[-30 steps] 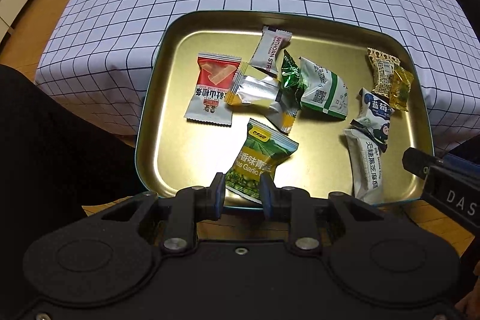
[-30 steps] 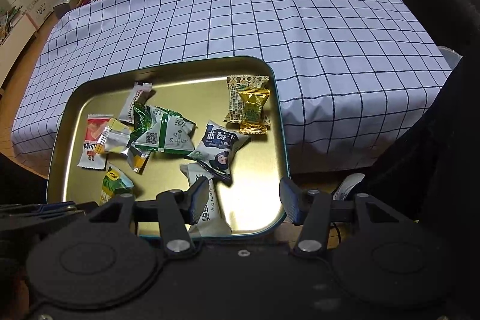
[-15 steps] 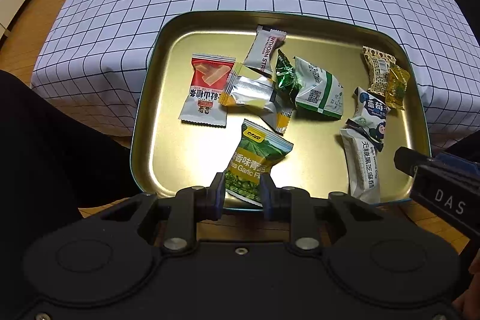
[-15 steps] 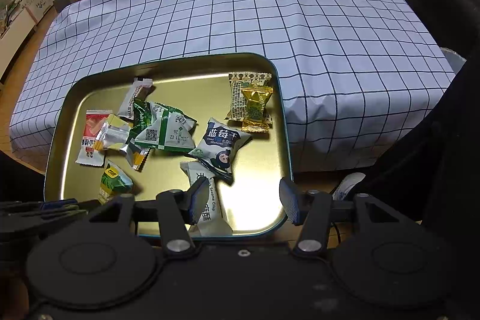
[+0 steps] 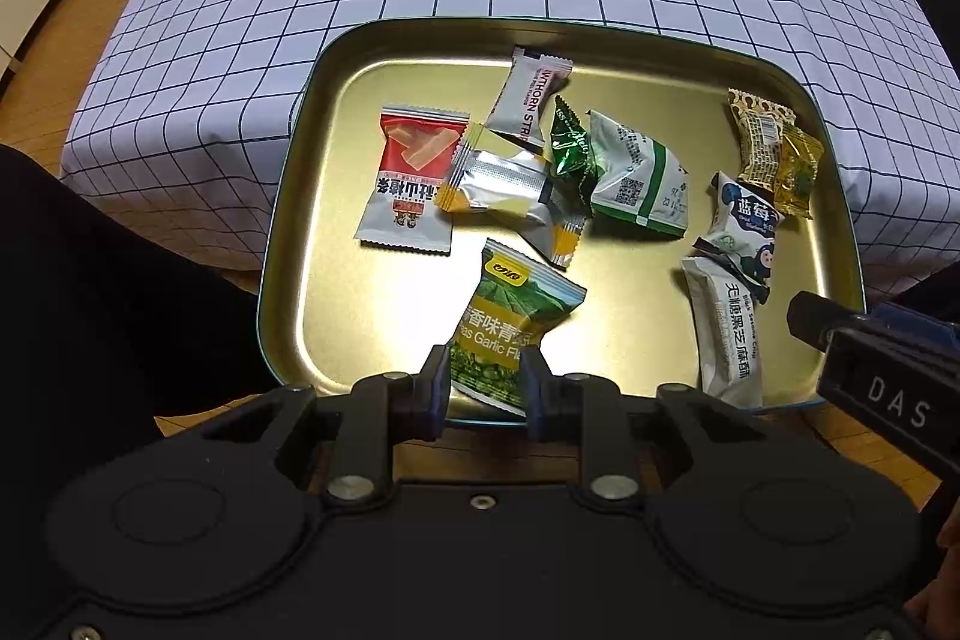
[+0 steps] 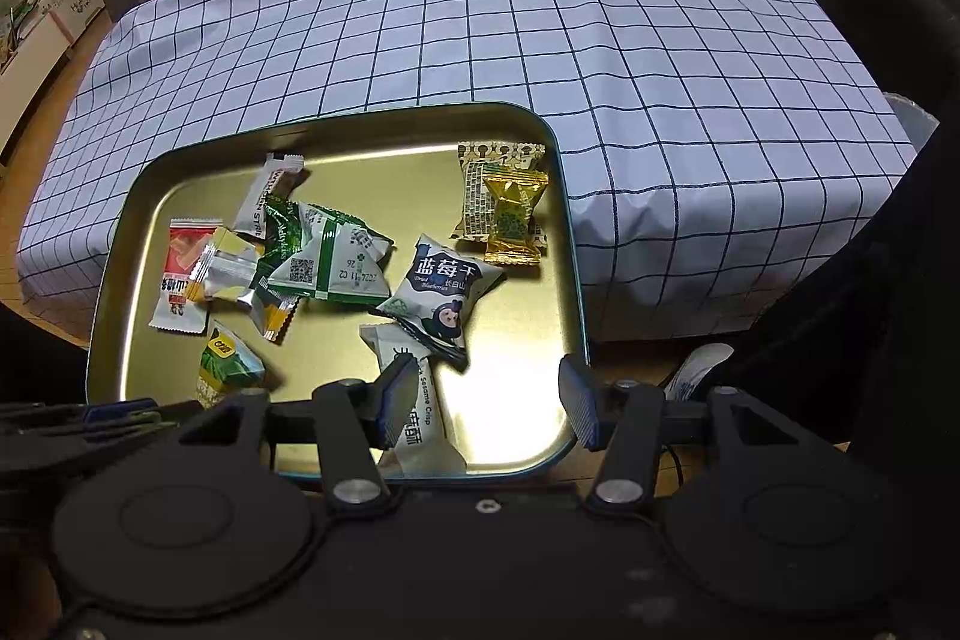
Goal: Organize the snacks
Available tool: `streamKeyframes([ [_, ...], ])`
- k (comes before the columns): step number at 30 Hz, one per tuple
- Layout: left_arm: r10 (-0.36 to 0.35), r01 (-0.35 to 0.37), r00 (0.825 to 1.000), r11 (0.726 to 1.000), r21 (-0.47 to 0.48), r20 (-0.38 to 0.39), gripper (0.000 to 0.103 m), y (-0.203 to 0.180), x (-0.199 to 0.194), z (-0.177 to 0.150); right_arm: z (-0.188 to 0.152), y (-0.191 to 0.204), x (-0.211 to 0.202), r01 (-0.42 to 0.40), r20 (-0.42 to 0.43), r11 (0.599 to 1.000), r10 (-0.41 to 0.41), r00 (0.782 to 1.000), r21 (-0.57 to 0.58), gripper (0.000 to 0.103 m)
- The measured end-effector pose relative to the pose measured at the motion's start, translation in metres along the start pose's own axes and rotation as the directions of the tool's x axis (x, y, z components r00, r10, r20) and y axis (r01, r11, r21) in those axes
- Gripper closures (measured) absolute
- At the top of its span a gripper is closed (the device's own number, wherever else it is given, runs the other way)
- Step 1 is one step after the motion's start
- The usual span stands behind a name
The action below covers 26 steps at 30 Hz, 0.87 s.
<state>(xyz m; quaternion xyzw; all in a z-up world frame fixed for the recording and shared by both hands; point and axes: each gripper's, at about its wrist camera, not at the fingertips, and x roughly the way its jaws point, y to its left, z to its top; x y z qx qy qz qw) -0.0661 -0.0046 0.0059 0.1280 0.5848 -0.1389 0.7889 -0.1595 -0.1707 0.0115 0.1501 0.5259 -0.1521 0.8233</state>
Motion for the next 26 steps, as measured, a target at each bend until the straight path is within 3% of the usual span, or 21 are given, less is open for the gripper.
streamKeyframes([
  [26, -0.015, 0.015, 1.0, 1.0, 0.007, -0.011, 0.067, -0.0015, 0.0021, 0.0005, 0.0002, 0.0033, 0.0008, -0.002, -0.005, 1.0, 0.002, 1.0, -0.001, 0.048],
])
